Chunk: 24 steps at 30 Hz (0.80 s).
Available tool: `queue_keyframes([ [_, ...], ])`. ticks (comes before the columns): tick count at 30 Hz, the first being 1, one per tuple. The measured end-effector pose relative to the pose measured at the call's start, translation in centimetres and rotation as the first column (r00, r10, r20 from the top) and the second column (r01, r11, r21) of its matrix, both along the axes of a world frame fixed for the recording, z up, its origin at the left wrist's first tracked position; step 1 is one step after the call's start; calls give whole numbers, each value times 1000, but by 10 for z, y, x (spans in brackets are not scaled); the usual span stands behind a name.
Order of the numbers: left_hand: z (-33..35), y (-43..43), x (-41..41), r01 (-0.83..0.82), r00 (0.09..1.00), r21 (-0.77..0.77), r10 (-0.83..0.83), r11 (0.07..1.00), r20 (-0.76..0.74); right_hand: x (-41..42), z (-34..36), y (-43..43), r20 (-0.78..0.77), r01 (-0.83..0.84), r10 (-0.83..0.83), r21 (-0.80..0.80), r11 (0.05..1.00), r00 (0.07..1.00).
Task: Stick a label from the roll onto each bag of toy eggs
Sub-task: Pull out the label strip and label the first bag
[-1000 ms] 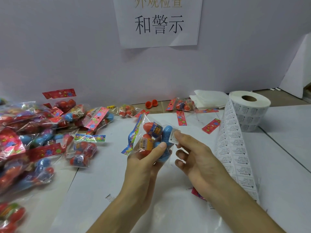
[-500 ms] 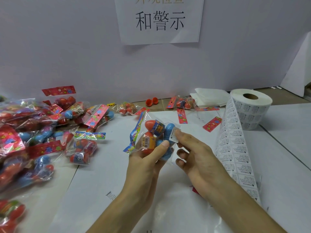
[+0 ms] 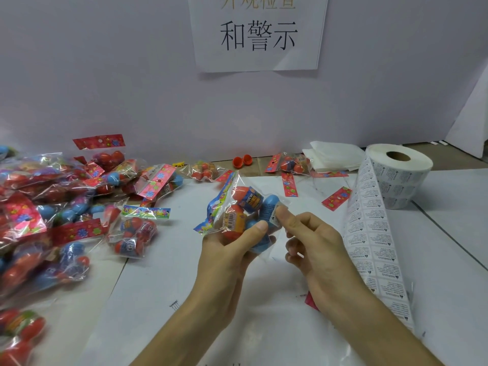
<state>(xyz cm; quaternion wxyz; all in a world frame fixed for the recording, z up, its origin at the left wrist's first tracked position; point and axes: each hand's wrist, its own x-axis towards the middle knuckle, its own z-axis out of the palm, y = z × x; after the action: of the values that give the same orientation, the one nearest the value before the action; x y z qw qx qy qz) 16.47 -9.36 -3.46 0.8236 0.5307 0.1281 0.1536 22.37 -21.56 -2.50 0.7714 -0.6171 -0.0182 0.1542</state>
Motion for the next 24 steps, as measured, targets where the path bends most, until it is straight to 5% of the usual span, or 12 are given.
queue_keyframes([
  [7, 11, 14, 3, 39, 997, 39, -36, 998, -64, 0, 4, 1, 125, -120, 104, 126, 985, 987],
  [14, 11, 14, 0, 126, 988, 106, -115, 986, -99, -2, 3, 3, 298, -24, 50, -93, 995, 953],
  [24, 9, 13, 2, 65, 993, 143, -50, 988, -106, 1, 0, 0, 284, -74, 73, -8, 997, 956],
])
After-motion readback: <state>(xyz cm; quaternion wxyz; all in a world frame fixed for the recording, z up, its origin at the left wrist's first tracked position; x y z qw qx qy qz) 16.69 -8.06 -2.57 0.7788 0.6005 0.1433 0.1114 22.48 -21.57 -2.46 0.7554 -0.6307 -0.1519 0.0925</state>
